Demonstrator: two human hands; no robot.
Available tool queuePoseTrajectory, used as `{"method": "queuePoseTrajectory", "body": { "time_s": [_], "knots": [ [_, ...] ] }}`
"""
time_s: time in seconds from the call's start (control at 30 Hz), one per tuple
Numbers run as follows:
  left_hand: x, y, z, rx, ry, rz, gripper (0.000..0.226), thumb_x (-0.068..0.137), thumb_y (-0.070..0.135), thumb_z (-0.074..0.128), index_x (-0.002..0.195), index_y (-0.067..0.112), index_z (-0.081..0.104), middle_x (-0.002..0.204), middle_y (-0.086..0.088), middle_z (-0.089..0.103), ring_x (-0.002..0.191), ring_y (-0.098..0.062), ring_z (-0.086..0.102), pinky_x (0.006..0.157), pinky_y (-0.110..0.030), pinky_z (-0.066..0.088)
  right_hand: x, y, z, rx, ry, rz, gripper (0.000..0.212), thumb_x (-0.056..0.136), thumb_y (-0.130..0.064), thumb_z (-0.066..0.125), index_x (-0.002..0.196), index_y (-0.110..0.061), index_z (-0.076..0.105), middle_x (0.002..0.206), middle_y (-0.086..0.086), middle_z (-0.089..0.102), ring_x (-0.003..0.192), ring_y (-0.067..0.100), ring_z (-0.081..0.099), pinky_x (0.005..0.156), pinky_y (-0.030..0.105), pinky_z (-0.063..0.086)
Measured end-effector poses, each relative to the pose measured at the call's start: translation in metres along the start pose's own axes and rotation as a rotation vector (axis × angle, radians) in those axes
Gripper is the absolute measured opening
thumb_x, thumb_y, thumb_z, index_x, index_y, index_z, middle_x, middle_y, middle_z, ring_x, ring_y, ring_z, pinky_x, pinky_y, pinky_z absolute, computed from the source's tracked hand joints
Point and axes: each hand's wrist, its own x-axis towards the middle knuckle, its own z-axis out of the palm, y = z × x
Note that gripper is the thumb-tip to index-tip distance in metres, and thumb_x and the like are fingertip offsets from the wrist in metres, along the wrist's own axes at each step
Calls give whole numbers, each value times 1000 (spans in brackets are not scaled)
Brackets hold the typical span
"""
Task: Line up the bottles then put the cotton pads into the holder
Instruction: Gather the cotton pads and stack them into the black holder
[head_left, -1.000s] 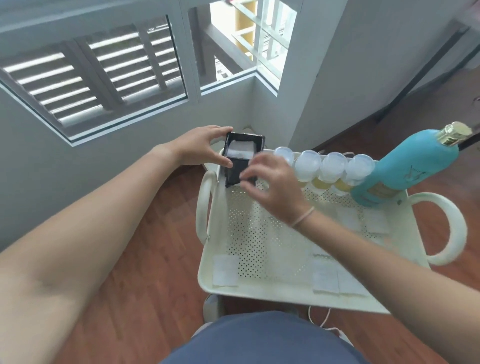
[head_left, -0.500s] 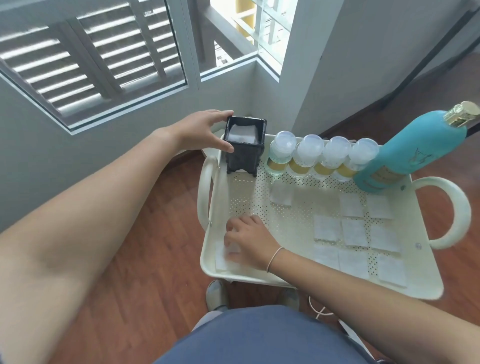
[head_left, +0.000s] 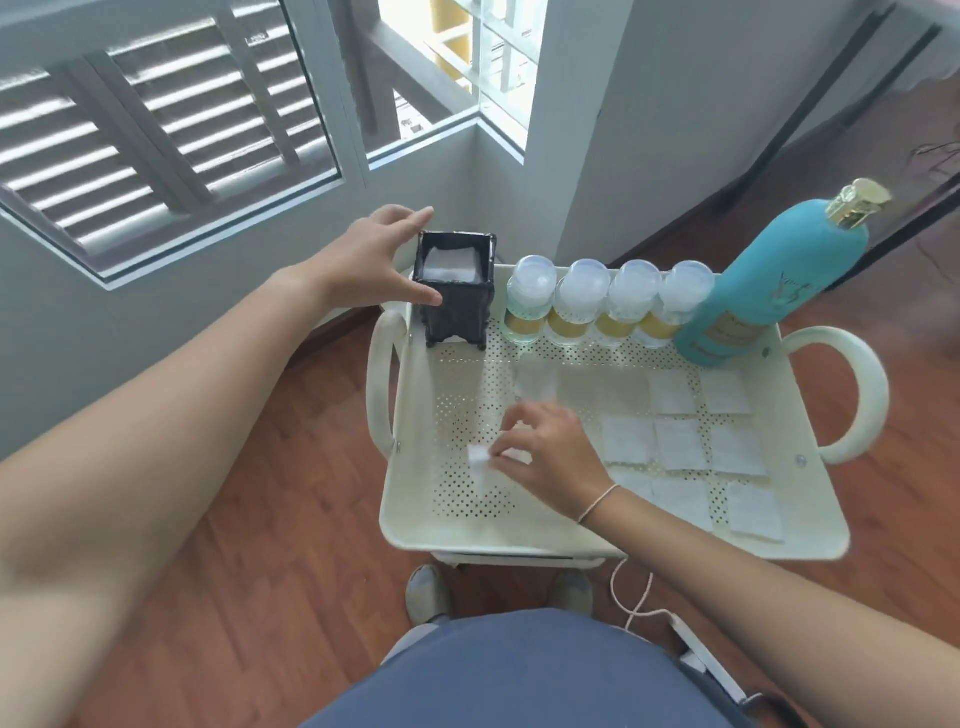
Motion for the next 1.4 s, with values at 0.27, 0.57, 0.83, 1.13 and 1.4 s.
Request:
{"method": "queuePoseTrajectory", "body": {
  "time_s": [0.27,0.57,0.83,1.13,1.4],
  "knots": [
    [-24,76,42,58,403,327,28,81,26,66,107,16,66,109,-8,60,101,-29,49,87,-34,38,-38,86,-65,-166,104,252,7,73,-28,73,74,-22,71,89,5,64,86,28,55,74,36,32],
    [-11,91,124,150,97,253,27,87,28,58,111,17,64,106,-5,64,94,-23,51,74,-34,44,-38,108,-56,-259,47,235,6,73,-21,71,75,-16,71,89,10,64,85,33,56,76,42,39],
    [-1,86,155,218,-3,122,27,88,21,53,113,16,64,109,-8,64,100,-29,51,78,-42,51,-37,112,-48,-277,47,274,16,74,-28,66,83,-15,70,97,9,62,88,29,53,79,39,35],
    [-1,86,165,219,65,59,22,91,19,49,99,13,69,99,-8,67,88,-29,54,74,-41,51,-44,110,-37,-245,45,224,13,72,-24,70,77,-13,69,90,9,64,84,30,56,75,38,35],
    [-9,92,169,144,70,24,18,90,20,53,89,13,70,92,-5,69,84,-26,54,76,-39,49,-43,112,-38,-179,91,276,13,77,-26,67,77,-13,69,94,8,63,88,28,54,79,37,33]
  ]
}}
